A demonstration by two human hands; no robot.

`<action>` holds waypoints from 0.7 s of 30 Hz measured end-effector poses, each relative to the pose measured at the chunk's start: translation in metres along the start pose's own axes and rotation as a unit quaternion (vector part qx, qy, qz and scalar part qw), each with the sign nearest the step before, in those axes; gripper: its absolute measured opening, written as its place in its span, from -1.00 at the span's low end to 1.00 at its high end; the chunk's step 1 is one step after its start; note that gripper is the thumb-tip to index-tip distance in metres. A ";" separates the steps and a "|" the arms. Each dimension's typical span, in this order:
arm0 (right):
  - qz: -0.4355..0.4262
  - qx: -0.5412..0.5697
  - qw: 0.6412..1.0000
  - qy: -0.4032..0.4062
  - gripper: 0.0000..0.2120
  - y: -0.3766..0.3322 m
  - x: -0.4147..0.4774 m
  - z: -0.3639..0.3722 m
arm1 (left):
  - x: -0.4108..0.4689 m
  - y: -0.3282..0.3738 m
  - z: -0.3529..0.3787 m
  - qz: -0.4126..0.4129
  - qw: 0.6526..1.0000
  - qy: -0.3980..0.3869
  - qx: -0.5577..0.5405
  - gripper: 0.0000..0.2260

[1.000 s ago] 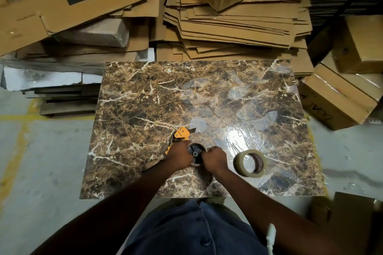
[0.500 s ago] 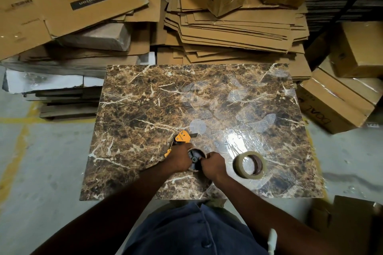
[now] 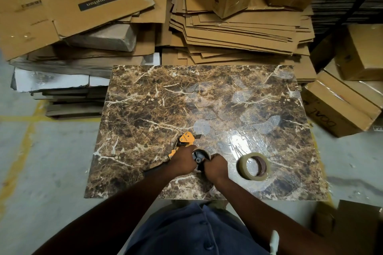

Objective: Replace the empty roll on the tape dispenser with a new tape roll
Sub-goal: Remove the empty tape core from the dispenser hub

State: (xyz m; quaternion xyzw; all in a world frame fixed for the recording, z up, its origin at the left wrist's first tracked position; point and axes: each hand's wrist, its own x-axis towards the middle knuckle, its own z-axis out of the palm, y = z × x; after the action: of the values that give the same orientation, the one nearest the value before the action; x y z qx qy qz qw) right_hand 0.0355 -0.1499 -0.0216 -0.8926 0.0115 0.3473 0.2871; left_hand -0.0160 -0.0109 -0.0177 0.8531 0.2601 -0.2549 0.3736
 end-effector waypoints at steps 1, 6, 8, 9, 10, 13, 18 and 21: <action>0.002 0.005 1.000 0.003 -0.85 -0.001 0.001 -0.001 | -0.001 0.002 -0.001 0.002 1.000 -0.001 -0.012 -0.59; 0.003 0.019 1.000 0.007 -0.86 -0.004 -0.001 0.000 | -0.003 0.005 0.001 -0.010 0.999 0.027 -0.022 -0.48; 0.003 0.017 1.000 0.008 -0.86 -0.002 -0.003 0.001 | -0.004 0.007 0.002 -0.015 0.999 0.038 -0.011 -0.41; 0.003 0.015 1.000 0.009 -0.85 -0.001 -0.003 0.001 | -0.005 0.007 0.003 -0.016 0.999 0.043 -0.008 -0.40; 0.002 0.013 1.000 0.010 -0.85 0.000 -0.003 0.001 | -0.006 0.008 0.003 -0.017 0.999 0.049 -0.009 -0.39; -0.011 0.010 1.000 0.024 -0.86 0.001 -0.004 0.002 | -0.011 0.012 0.005 -0.006 0.997 0.081 -0.012 -0.50; -0.037 -0.004 0.998 0.052 -0.86 0.002 -0.004 -0.001 | -0.012 0.011 0.013 0.011 0.992 0.124 0.007 -0.66; -0.050 0.001 0.998 0.047 -0.78 -0.002 0.000 -0.009 | -0.009 0.009 0.010 0.017 0.993 0.113 -0.017 -0.76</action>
State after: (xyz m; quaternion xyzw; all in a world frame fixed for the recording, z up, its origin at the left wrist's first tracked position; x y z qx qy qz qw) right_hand 0.0413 -0.1530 -0.0154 -0.9071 -0.0191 0.2905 0.3041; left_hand -0.0192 -0.0260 -0.0131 0.8742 0.2907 -0.1461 0.3605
